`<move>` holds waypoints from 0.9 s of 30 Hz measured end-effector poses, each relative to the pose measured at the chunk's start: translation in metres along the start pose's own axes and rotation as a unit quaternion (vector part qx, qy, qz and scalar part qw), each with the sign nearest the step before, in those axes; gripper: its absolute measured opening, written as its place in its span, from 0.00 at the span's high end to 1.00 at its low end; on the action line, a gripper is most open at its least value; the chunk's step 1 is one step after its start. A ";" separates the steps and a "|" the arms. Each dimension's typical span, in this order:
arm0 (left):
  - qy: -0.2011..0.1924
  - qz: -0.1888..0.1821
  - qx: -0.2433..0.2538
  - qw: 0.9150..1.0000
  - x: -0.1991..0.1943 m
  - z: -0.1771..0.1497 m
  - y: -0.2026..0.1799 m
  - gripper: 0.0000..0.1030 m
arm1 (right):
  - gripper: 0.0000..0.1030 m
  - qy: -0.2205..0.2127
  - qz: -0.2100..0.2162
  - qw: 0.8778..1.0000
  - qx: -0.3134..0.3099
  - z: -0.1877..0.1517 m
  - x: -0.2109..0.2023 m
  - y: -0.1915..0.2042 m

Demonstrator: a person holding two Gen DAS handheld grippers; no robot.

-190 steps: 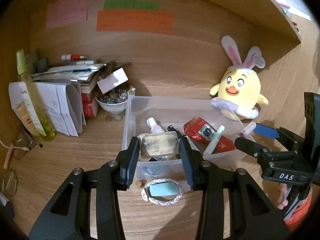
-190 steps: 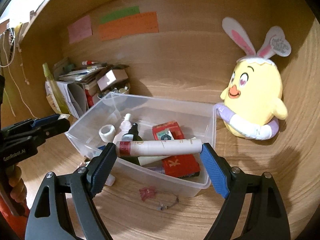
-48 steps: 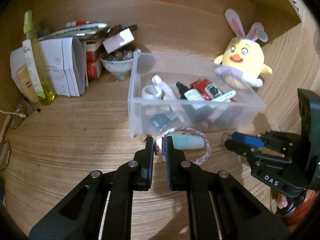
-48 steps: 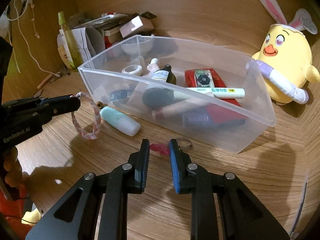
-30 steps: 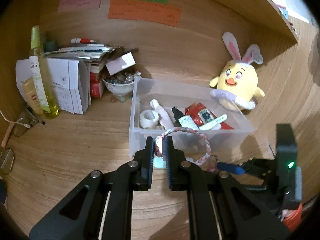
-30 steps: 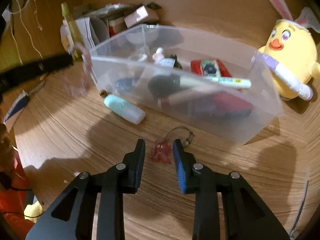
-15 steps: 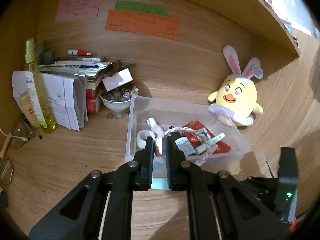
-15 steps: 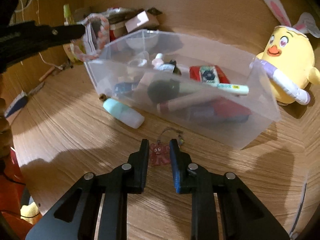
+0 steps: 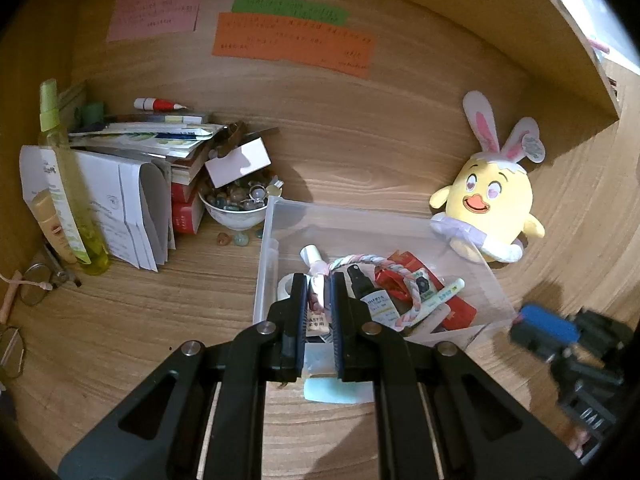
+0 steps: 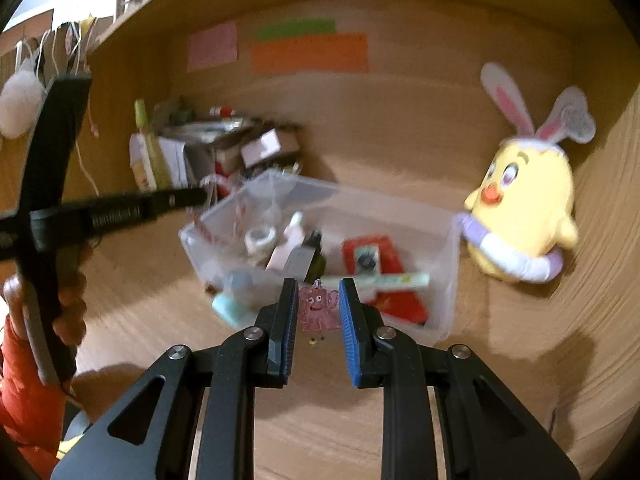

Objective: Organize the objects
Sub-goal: 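Lift the bracelet and bear charm and carry both over the bin, then lower the bracelet and charm into the bin and open both tools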

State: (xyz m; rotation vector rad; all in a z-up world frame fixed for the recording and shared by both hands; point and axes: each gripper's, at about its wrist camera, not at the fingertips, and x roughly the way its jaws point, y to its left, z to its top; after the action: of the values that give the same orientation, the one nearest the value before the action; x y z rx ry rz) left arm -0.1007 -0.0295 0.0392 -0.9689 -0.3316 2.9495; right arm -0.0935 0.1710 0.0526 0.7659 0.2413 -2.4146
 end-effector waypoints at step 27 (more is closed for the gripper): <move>0.067 0.013 0.005 0.998 0.072 -0.003 0.005 0.90 | 0.82 0.018 -0.024 0.999 0.034 0.016 0.044 -0.046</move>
State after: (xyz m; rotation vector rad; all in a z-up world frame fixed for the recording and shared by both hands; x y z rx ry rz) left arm -0.1573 -0.0280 -0.0063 -1.1696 -0.3011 2.8863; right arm -0.1570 0.1821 0.0404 0.8439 0.1950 -2.4666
